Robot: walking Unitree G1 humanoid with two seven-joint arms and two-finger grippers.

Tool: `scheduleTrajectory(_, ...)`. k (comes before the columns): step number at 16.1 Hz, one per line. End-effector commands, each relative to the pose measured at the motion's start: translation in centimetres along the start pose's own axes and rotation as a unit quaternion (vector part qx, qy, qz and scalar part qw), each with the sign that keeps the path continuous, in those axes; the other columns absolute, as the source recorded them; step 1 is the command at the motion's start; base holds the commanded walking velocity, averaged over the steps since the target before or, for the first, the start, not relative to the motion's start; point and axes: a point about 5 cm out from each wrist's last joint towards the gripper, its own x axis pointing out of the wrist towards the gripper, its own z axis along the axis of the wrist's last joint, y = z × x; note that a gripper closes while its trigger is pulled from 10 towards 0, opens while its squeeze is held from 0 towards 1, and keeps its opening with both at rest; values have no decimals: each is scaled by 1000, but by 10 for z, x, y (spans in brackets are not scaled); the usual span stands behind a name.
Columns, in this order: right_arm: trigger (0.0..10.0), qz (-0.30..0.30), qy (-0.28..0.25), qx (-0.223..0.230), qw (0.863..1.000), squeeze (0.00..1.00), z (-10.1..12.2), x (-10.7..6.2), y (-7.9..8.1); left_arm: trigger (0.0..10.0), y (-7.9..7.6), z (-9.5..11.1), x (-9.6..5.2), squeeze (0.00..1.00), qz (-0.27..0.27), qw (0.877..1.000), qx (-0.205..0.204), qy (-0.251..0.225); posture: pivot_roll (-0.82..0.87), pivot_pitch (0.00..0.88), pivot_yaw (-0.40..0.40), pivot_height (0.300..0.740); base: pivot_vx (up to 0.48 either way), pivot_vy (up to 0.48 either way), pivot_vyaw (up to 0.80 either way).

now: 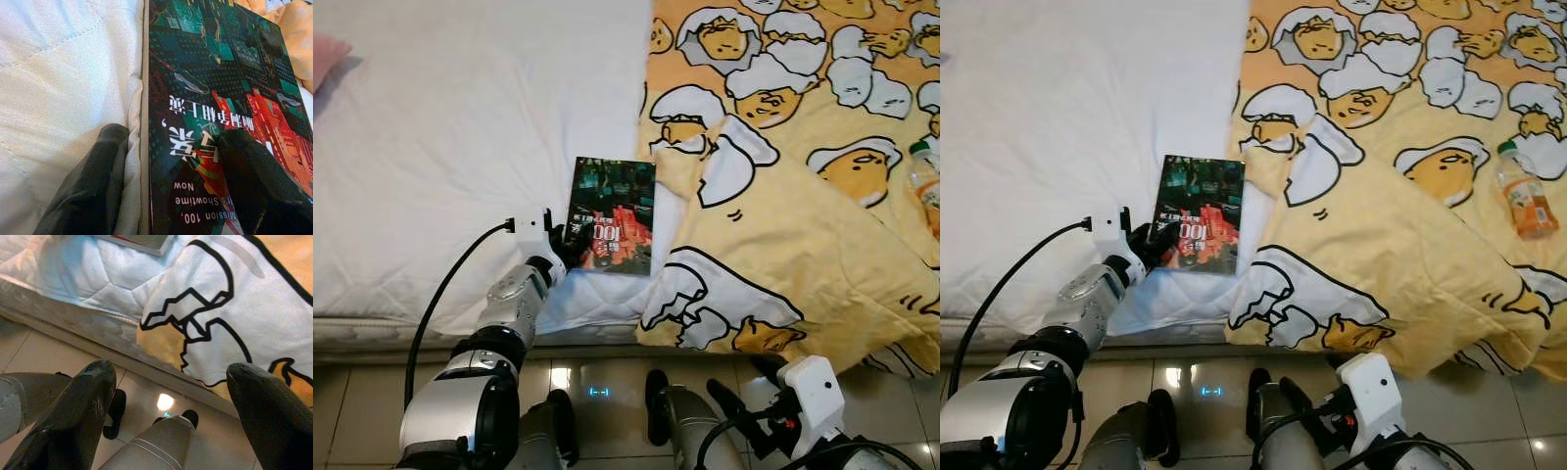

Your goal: Clean up the room

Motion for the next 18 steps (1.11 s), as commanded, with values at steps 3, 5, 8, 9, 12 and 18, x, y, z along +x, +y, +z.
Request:
scheduleTrajectory(3, 10000, 2, 8, 11, 1000, 27, -4, 0, 2, 0, -15, -53, -9, 0, -38, 990, -24, 131, -363, 296, -65, 740, 0, 0, 0)
scheduleTrajectory(5, 10000, 3, 1, 8, 1000, 27, -2, 6, -1, 0, -17, -47, -7, 0, -54, 991, -43, 118, -353, 279, -58, 740, 0, 0, 0)
scheduleTrajectory(8, 10000, 4, -3, 3, 1000, 27, 0, 12, -4, 0, -20, -44, -5, 0, -69, 990, -43, 114, -345, 260, -61, 740, 0, 0, 0)
scheduleTrajectory(9, 10000, 4, -6, 1, 1000, 27, 1, 14, -5, 0, -20, -41, -4, 0, -76, 990, -45, 107, -342, 251, -59, 740, 0, 0, 0)
scheduleTrajectory(12, 10000, 8, -7, -2, 1000, 27, 1, 17, -5, 0, -13, -24, -2, 0, -68, 996, -3, 66, -331, 239, -59, 740, 0, 0, 0)
scheduleTrajectory(18, 10000, 10, 0, -3, 1000, 27, -5, 17, -4, 0, -9, -9, -12, 0, -79, 969, 233, 21, -308, 236, -47, 740, 0, 0, 0)
